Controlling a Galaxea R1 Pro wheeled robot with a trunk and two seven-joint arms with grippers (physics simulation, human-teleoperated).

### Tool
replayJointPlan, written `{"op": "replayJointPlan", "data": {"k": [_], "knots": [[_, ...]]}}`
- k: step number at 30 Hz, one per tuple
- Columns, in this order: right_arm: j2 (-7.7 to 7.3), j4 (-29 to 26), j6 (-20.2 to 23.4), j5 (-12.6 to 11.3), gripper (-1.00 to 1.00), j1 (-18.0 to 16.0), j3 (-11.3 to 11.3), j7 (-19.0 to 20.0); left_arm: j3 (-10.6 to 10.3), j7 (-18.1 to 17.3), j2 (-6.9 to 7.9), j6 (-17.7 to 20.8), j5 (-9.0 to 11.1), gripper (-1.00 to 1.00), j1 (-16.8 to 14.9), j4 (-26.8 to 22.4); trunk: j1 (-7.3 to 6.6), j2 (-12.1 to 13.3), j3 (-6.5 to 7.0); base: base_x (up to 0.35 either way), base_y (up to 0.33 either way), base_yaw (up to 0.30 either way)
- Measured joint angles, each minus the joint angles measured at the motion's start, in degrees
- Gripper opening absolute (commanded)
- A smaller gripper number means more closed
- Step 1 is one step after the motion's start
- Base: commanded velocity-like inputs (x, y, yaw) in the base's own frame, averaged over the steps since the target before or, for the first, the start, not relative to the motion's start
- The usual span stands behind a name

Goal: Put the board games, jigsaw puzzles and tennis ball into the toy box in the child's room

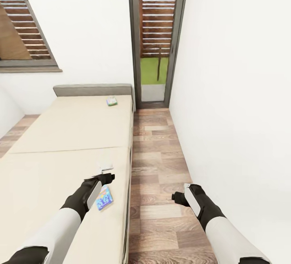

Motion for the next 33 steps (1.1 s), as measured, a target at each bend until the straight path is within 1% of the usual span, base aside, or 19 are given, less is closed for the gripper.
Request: {"op": "replayJointPlan", "data": {"k": [12,33], "knots": [[-0.02,-0.09,-0.3,0.32,1.0,0.05,0.05,0.02,-0.07,-0.02,0.0,-0.04,0.0,1.0,0.0,0.01,0.0,0.0,-1.03,0.0,0.046,0.0],[0.01,-0.18,-0.29,-0.19,1.0,0.05,0.0,0.16,-0.08,-0.02,0.06,-0.04,0.0,1.0,0.0,0.01,0.0,0.0,-1.29,0.0,0.001,0.0]]}}
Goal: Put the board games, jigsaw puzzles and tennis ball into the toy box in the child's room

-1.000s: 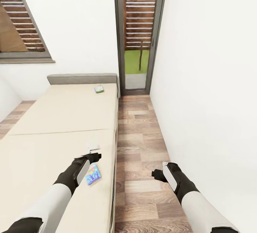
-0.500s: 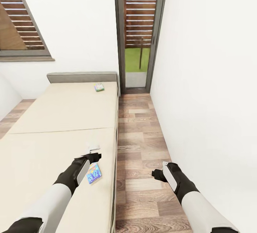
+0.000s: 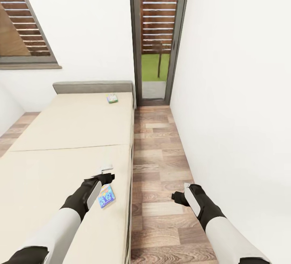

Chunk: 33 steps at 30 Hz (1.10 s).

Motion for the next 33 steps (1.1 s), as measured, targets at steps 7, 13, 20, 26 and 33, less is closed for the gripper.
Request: {"op": "replayJointPlan", "data": {"k": [7,13,20,26,33], "knots": [[0.06,0.0,0.17,-0.03,1.0,-0.02,0.0,-0.06,-0.03,0.0,-0.04,-0.02,0.0,1.0,0.0,0.0,0.0,0.0,-0.56,0.0,0.0,0.0],[0.04,0.0,0.29,-0.03,1.0,-0.05,0.0,-0.08,-0.05,-0.01,0.0,-1.04,0.0,1.0,0.0,0.0,0.0,0.0,-1.12,0.0,0.0,0.0],[0.08,0.13,0.39,-0.1,1.0,-0.05,-0.03,-0.09,0.1,0.18,-0.12,-1.26,-0.1,1.0,0.0,0.03,0.0,0.0,-1.77,0.0,0.0,0.0],[0.16,0.24,0.35,-0.05,1.0,-0.05,-0.04,-0.28,0.08,0.58,-0.41,0.69,-0.18,1.0,-1.31,-0.03,0.0,0.0,-2.34,0.0,0.0,0.0],[0.13,0.35,0.34,-0.1,1.0,-0.06,0.0,-0.28,0.01,0.7,-0.04,6.12,-0.26,1.0,-9.0,0.35,0.0,0.0,-3.0,0.0,0.0,0.0]]}}
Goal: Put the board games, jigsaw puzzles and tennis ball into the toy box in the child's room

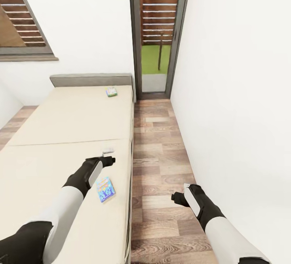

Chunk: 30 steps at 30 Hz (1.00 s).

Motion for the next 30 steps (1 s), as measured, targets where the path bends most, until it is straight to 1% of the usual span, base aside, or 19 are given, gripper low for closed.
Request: {"op": "replayJointPlan", "data": {"k": [4,8,13,22,30], "knots": [[-0.03,0.07,0.0,-0.04,1.0,0.0,0.0,0.02,-0.01,0.05,0.07,0.6,-0.01,1.0,-2.42,0.07,0.0,0.0,-0.38,0.0,0.0,0.0],[-0.04,0.08,0.0,-0.06,1.0,0.0,0.0,0.03,0.0,0.1,0.07,0.72,-0.01,1.0,-4.02,0.25,0.0,0.0,-0.75,0.0,0.0,0.0],[-0.04,0.09,0.06,-0.04,1.0,-0.02,0.0,0.05,-0.06,0.13,0.11,0.67,-0.14,1.0,-4.53,0.34,0.0,0.0,-1.23,0.0,0.0,0.0],[-0.04,0.09,0.08,-0.03,1.0,-0.06,0.0,0.11,0.04,0.15,0.07,0.27,-1.52,1.0,-4.69,0.54,0.0,0.0,-2.08,0.0,0.0,0.0],[-0.04,0.09,0.09,0.05,1.0,-0.05,0.0,0.12,0.09,0.16,-0.01,0.16,-1.77,1.0,-4.71,0.57,0.0,0.0,-2.83,0.0,0.0,0.0]]}}
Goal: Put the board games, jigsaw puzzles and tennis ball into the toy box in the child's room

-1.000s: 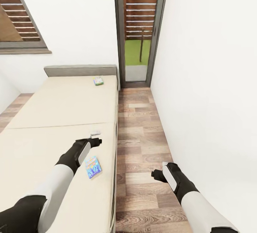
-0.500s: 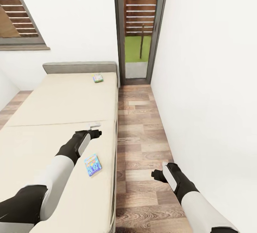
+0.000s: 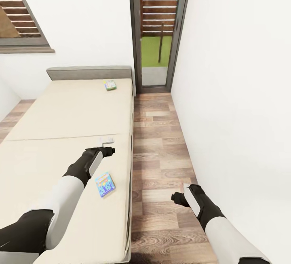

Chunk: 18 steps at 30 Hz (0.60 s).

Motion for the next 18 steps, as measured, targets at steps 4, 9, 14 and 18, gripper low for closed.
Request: {"op": "replayJointPlan", "data": {"k": [4,9,14,18], "knots": [[0.0,0.0,0.0,0.01,1.0,-0.03,0.0,0.0,0.04,0.0,-0.07,-0.01,-0.05,1.0,0.0,-0.01,0.0,0.0,-0.38,0.0,0.0,0.0],[0.0,0.0,0.02,0.01,1.0,-0.04,0.0,0.0,-0.01,0.0,-0.1,-0.01,-0.07,1.0,0.0,-0.01,0.0,0.0,-0.85,0.0,0.0,0.0],[0.0,0.0,0.01,0.17,1.0,0.0,0.0,0.0,-0.02,-0.04,-0.03,0.04,-0.11,1.0,0.0,-0.04,0.0,0.0,-1.32,0.0,0.0,0.0],[0.0,0.0,0.05,0.28,1.0,-0.03,0.0,0.05,-0.04,-0.06,-0.02,0.06,-0.15,1.0,0.0,-0.05,0.0,0.0,-1.7,0.0,0.0,0.0]]}}
